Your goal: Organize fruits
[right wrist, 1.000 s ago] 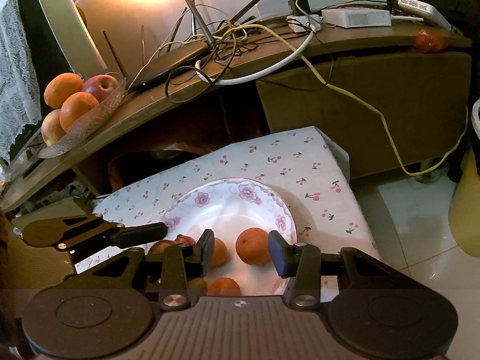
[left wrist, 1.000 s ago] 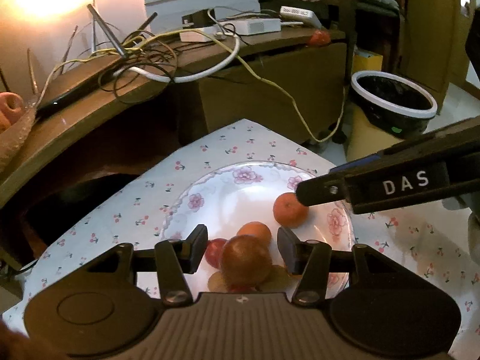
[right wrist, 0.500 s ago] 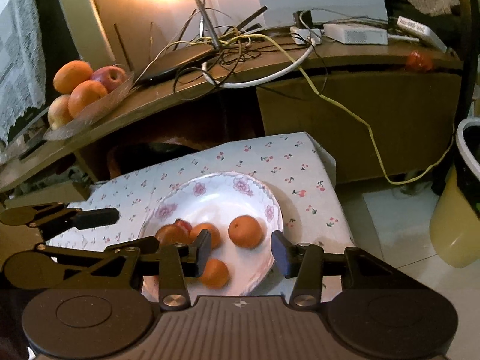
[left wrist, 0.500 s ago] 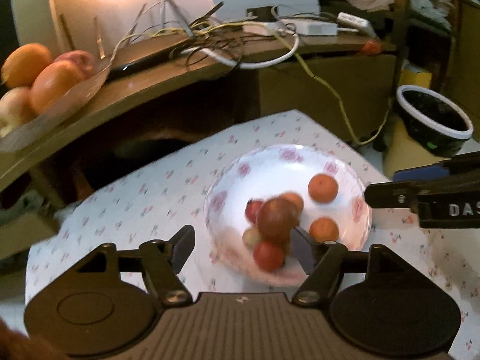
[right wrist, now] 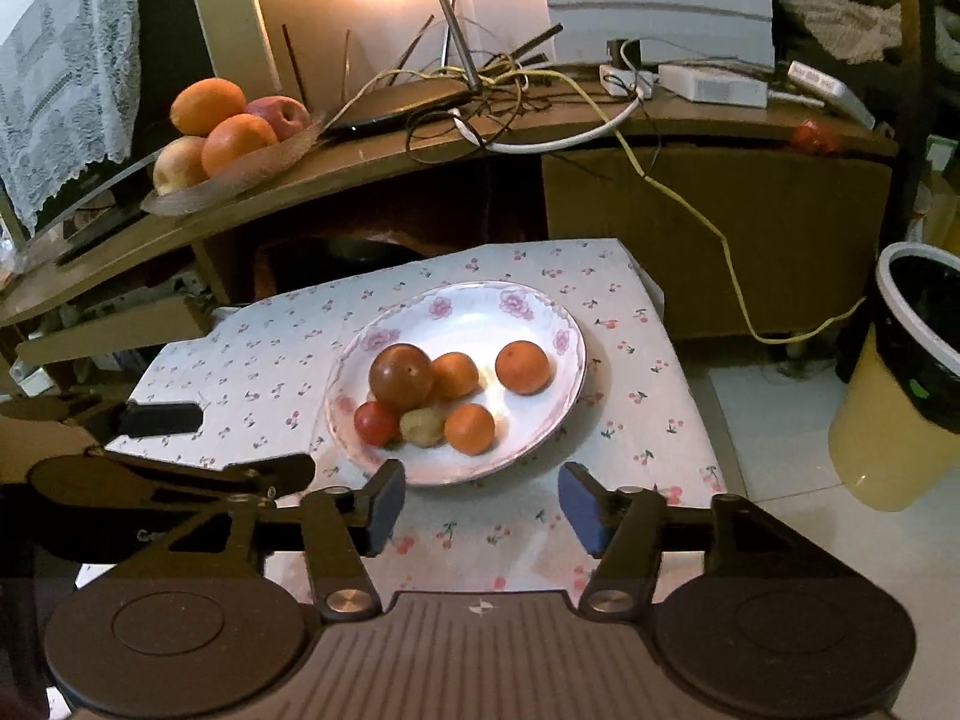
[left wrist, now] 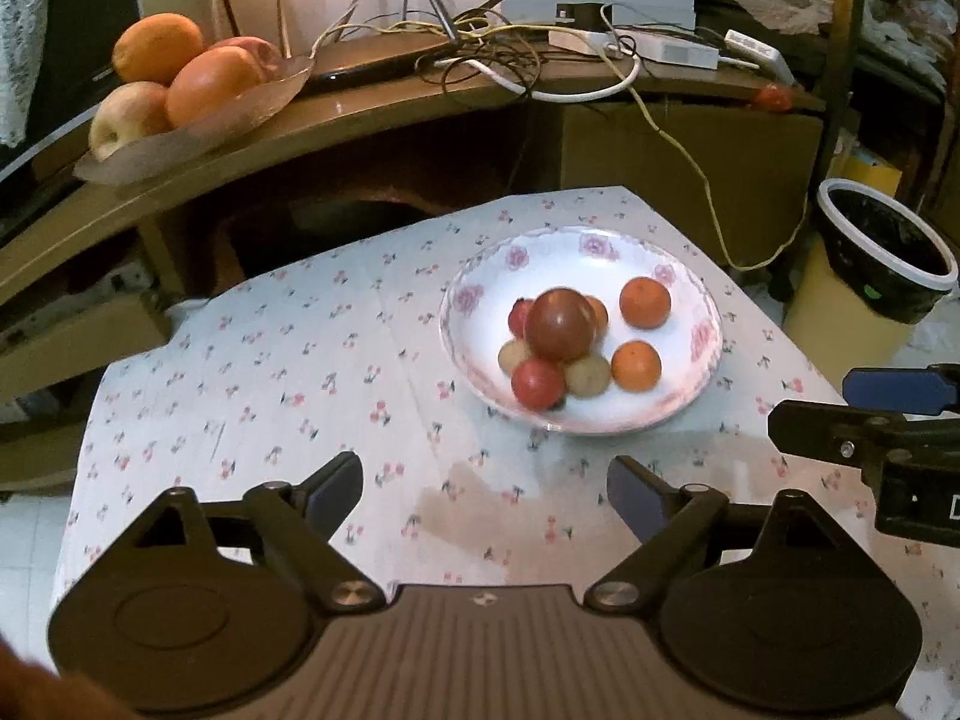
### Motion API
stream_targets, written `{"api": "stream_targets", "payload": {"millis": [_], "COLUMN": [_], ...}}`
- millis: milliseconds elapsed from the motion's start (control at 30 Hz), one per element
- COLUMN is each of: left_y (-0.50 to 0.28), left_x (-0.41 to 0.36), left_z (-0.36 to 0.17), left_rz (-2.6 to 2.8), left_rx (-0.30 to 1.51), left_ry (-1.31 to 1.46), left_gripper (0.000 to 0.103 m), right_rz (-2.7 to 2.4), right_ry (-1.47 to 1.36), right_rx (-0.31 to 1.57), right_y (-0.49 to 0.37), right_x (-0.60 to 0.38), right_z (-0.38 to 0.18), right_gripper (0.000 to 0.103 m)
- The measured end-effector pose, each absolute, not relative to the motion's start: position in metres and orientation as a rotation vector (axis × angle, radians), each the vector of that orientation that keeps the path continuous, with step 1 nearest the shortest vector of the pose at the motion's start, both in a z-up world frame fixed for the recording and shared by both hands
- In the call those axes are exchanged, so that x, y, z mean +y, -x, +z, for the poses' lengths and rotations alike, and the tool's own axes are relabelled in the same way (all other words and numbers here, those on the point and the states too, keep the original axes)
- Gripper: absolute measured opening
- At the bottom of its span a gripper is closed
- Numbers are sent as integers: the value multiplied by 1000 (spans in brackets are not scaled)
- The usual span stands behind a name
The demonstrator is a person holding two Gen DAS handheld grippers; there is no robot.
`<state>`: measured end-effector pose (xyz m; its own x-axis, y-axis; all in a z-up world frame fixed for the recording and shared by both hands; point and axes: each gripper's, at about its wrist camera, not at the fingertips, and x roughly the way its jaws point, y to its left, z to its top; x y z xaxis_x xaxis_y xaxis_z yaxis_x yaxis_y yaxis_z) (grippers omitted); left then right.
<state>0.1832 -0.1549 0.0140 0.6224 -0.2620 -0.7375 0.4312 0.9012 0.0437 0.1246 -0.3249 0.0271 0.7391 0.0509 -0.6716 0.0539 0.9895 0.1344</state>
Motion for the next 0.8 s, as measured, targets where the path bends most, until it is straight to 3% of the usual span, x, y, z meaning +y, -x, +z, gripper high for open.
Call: {"api": "stream_targets", "payload": {"millis": [800], "left_y": [-117], "left_x": [-143], "left_z": [30], "left_rz": [-363], "left_rx": [741], "left_ry": [-218], "left_gripper": [99], "right_rz": [-6], "right_ry": [-162], "right_rx": [716], "right_y": [-65], "right_x": [-304], "right_z": [28], "right_gripper": [60]}}
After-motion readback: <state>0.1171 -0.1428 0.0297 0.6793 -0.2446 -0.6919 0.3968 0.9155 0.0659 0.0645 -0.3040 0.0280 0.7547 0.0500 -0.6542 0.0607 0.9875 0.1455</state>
